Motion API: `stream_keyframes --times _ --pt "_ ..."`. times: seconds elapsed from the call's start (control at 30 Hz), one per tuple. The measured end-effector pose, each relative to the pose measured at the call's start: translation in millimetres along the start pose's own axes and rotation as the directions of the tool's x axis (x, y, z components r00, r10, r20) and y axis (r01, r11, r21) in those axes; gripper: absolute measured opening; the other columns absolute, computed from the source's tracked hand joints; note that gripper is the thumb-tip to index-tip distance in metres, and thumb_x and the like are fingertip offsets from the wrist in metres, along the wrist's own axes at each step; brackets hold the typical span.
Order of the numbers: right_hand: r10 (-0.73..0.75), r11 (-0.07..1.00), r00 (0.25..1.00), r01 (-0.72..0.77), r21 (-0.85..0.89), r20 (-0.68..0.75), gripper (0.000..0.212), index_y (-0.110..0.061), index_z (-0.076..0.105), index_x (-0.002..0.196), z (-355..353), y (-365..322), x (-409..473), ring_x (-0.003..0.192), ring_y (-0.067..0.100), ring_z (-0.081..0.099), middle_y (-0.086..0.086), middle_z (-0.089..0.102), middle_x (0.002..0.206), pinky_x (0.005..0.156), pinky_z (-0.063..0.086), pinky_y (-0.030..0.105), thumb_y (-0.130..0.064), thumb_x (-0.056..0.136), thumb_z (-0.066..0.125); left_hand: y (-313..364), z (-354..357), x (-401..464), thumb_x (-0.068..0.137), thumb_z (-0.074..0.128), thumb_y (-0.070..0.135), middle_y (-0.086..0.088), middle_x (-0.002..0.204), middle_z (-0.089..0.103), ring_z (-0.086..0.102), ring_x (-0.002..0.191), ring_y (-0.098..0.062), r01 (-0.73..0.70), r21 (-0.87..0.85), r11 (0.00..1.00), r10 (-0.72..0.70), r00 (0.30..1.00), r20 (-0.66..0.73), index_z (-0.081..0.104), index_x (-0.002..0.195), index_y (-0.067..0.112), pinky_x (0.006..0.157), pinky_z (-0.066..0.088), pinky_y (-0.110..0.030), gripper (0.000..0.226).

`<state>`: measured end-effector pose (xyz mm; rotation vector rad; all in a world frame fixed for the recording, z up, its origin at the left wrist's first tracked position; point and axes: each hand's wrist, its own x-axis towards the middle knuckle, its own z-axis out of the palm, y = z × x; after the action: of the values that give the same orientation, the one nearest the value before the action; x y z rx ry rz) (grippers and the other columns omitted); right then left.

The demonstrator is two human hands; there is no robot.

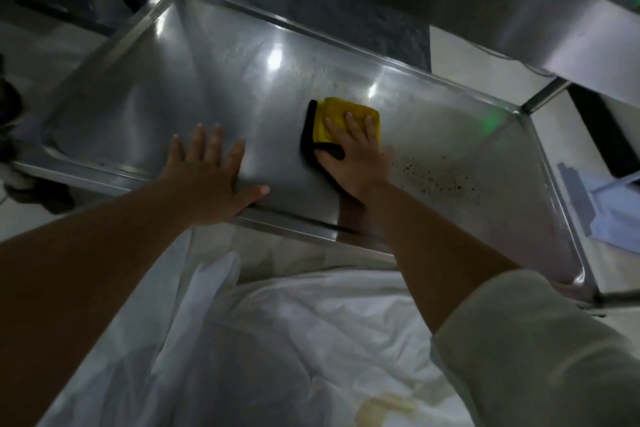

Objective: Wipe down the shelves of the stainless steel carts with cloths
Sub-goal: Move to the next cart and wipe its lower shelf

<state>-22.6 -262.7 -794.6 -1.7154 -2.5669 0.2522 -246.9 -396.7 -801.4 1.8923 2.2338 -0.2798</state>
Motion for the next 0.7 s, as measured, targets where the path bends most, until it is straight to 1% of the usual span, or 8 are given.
stream_keyframes --times 0.13,0.23,0.33,0.4,0.5,0.53,0.6,0.7 --pt "0.247 0.969 0.967 -0.247 0.012 -0.058 0.070 -0.047 0.016 0.146 -2.8 44.6 -12.2 0.147 0.023 -0.010 -0.009 0.001 0.160 0.111 0.004 0.065 -0.070 0.083 0.037 0.3 -0.1 3.1 0.056 -0.017 0.091 -0.013 0.160 -0.019 -0.016 0.146 -0.035 0.004 -0.019 1.000 -0.004 1.000 0.008 -0.018 0.150 0.028 0.116 -0.003 -0.055 0.114" --pt "0.310 0.950 0.945 -0.304 0.069 -0.102 0.070 -0.041 0.021 0.147 -3.7 61.2 -38.5 0.147 0.026 -0.008 -0.003 0.005 0.161 0.113 0.007 0.061 -0.064 0.085 0.043 1.2 -2.8 6.6 0.056 -0.010 0.094 -0.013 0.161 -0.015 -0.012 0.147 -0.037 0.034 -0.021 0.999 -0.034 0.999 0.011 -0.013 0.152 0.028 0.116 0.000 -0.057 0.117" --pt "0.209 0.978 0.967 -0.207 0.026 -0.144 0.066 -0.040 0.024 0.146 0.0 60.4 -72.1 0.147 0.030 -0.006 0.000 0.010 0.160 0.114 0.012 0.059 -0.060 0.087 0.045 19.6 -6.8 14.2 0.067 0.013 0.094 -0.020 0.160 -0.006 -0.003 0.146 -0.044 0.119 -0.028 0.993 -0.119 0.993 -0.009 -0.004 0.154 0.020 0.114 0.004 -0.061 0.116" --pt "0.113 0.994 0.984 -0.113 0.007 -0.137 0.065 -0.042 0.024 0.146 2.5 57.2 -91.4 0.147 0.030 -0.008 0.000 0.010 0.160 0.115 0.009 0.057 -0.058 0.088 0.045 41.4 -10.8 20.2 0.076 0.027 0.087 -0.024 0.159 0.000 0.003 0.144 -0.048 0.220 -0.040 0.975 -0.220 0.975 -0.020 0.004 0.154 0.012 0.114 0.009 -0.059 0.110" --pt "-0.050 0.999 0.995 0.050 -0.012 -0.089 0.064 -0.045 0.025 0.145 2.6 56.3 -107.0 0.147 0.026 -0.010 -0.004 0.010 0.160 0.115 0.008 0.055 -0.053 0.087 0.050 70.5 -17.4 22.8 0.084 0.031 0.071 -0.025 0.159 0.002 0.005 0.145 -0.047 0.332 -0.137 0.933 -0.337 0.941 -0.014 0.009 0.153 0.005 0.115 0.010 -0.056 0.098" --pt "-0.103 0.995 0.991 0.103 -0.006 -0.082 0.063 -0.044 0.027 0.144 0.7 57.7 -108.5 0.147 0.026 -0.009 -0.005 0.011 0.160 0.115 0.008 0.054 -0.050 0.087 0.052 79.8 -16.9 21.8 0.087 0.030 0.064 -0.024 0.159 0.003 0.005 0.145 -0.045 0.310 -0.155 0.938 -0.318 0.947 -0.033 0.010 0.153 0.005 0.115 0.010 -0.056 0.090" --pt "-0.209 0.976 0.974 0.213 0.038 -0.087 0.062 -0.040 0.035 0.142 -4.4 63.3 -107.4 0.147 0.028 -0.004 -0.004 0.017 0.158 0.115 0.011 0.053 -0.045 0.085 0.058 100.8 -10.5 16.3 0.091 0.030 0.053 -0.020 0.160 0.006 0.005 0.147 -0.040 0.149 -0.138 0.979 -0.165 0.980 -0.109 0.013 0.152 0.008 0.116 0.010 -0.056 0.078" --pt "-0.359 0.931 0.931 0.362 0.047 -0.071 0.065 -0.032 0.040 0.141 -12.5 77.5 -95.5 0.147 0.032 0.005 0.000 0.025 0.156 0.114 0.016 0.051 -0.045 0.079 0.057 119.0 4.0 5.9 0.095 0.026 0.052 -0.018 0.160 0.008 0.006 0.148 -0.034 -0.082 -0.075 0.994 0.063 0.973 -0.220 0.014 0.153 0.012 0.116 0.008 -0.056 0.072"
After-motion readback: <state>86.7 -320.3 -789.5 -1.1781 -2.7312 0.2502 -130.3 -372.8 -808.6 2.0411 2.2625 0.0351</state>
